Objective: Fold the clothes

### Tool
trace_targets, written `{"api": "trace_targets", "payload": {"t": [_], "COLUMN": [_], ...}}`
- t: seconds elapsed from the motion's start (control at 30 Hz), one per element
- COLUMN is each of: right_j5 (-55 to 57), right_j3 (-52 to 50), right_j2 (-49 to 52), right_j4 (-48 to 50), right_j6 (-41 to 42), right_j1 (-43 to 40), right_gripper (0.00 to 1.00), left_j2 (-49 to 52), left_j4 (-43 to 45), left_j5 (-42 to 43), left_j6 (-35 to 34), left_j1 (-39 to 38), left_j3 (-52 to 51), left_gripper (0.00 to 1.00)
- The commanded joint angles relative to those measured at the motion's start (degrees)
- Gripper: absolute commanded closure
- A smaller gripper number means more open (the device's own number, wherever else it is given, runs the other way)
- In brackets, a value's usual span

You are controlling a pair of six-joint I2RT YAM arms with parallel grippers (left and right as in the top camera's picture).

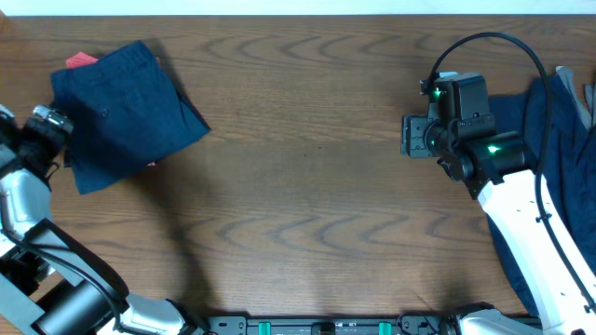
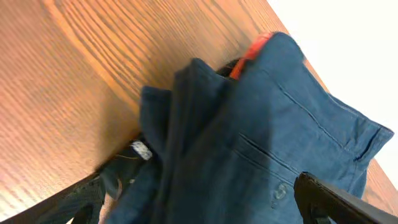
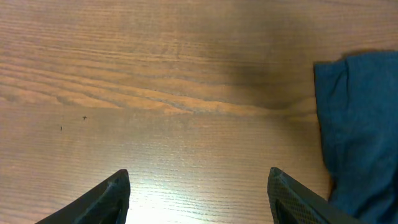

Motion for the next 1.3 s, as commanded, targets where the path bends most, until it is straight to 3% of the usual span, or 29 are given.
{"api": "trace_targets", "payload": {"t": [0.0,0.2,0.4,0.77,0.83,1.03,1.27], "right_j5": [0.4,-0.2,-6.0,-10.2,-12.6,-15.1,-13.1], "right_j3": [0.1,0.1,0.1,0.1,0.1,0.1,0.0], "right_j2": [-0.1,-0.1,1.3,4.2,4.1,3.6,0.1], "right_j4": [-0.4,0.8,4.4,6.6,5.2,-8.4,-16.1], "right_j6": [-0.4,-0.1,0.9,1.5,1.5,1.5,1.5], "right_j1": [-0.3,-0.3,-0.3,-5.3,-8.1,-14.2,-16.0], "right_gripper": [0.3,0.23,0.19,0.05,0.01,0.01,0.01], "left_j2": [-1.2,-2.9,-3.0,-3.0,-3.1,-5.1,-18.3], "left_j4": [0.4,1.5,-1.9,-28.2,-35.6,-56.4,-62.1], "left_j5": [1.6,4.4,4.2,-4.5,-4.9,-5.6,-20.2], "left_j6": [0.1,0.7,7.0,14.5,14.5,14.5,6.4], "left_j1": [-0.1,-6.3,-21.7,-50.9,-53.4,-53.9,-53.9], "left_j3": [0.7,0.7,0.7,0.7,0.9,2.7,2.6], "left_gripper": [0.02,0.02,0.02,0.02,0.02,0.02,0.02]}}
